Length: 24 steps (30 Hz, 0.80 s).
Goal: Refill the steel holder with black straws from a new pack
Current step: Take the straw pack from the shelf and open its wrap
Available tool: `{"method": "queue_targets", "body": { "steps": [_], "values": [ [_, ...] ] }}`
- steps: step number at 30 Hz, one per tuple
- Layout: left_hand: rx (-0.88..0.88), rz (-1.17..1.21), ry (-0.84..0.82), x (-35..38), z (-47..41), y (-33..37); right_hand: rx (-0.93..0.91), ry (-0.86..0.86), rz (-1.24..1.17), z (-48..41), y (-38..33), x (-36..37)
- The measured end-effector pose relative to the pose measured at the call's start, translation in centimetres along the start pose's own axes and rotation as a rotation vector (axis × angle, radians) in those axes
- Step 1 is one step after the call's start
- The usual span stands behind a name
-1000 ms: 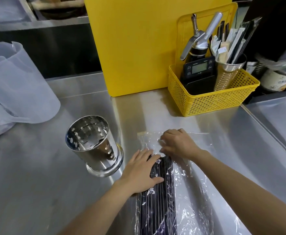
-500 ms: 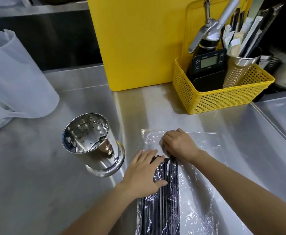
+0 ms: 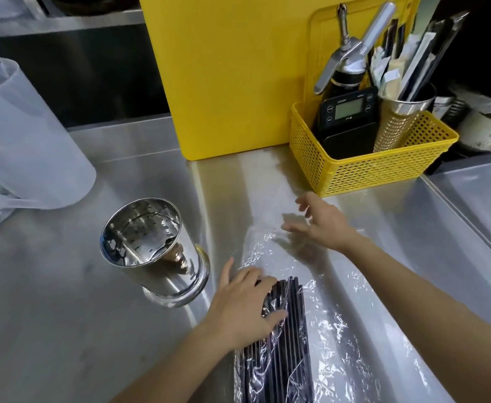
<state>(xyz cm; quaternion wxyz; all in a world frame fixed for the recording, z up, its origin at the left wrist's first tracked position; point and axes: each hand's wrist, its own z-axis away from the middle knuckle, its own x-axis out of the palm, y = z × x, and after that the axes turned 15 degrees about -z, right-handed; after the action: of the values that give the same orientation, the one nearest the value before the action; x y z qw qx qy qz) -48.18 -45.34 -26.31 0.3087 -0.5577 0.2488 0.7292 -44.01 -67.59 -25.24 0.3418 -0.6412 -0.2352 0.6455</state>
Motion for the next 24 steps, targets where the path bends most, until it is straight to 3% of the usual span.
{"method": "queue_targets", "body": {
  "steps": [4,8,13,19,21,24],
  "values": [
    [-0.081,-0.052,0.172,-1.2,-1.4,0.7,0.007,-0.185,0.372,1.4,0.7,-1.7],
    [0.053,0.01,0.318,-1.4,-3.3,2.9,-0.002,-0.202,0.513,2.4,1.6,-1.2],
    [0.199,-0.154,-0.06,-0.2,-4.1,4.0,-0.058,-0.159,0.5,2.0,2.3,-0.3],
    [0.21,-0.163,-0.103,1.1,-3.2,3.9,-0.134,0.108,0.674,-0.7,1.5,-2.4],
    [0.182,-0.16,-0.14,0.9,-3.1,4.1,-0.085,0.066,0.571,-1.7,1.0,-3.1],
    [0.147,-0.169,-0.142,0.6,-3.3,4.1,0.086,-0.082,0.106,-1.7,-0.1,-4.1]
  ]
}}
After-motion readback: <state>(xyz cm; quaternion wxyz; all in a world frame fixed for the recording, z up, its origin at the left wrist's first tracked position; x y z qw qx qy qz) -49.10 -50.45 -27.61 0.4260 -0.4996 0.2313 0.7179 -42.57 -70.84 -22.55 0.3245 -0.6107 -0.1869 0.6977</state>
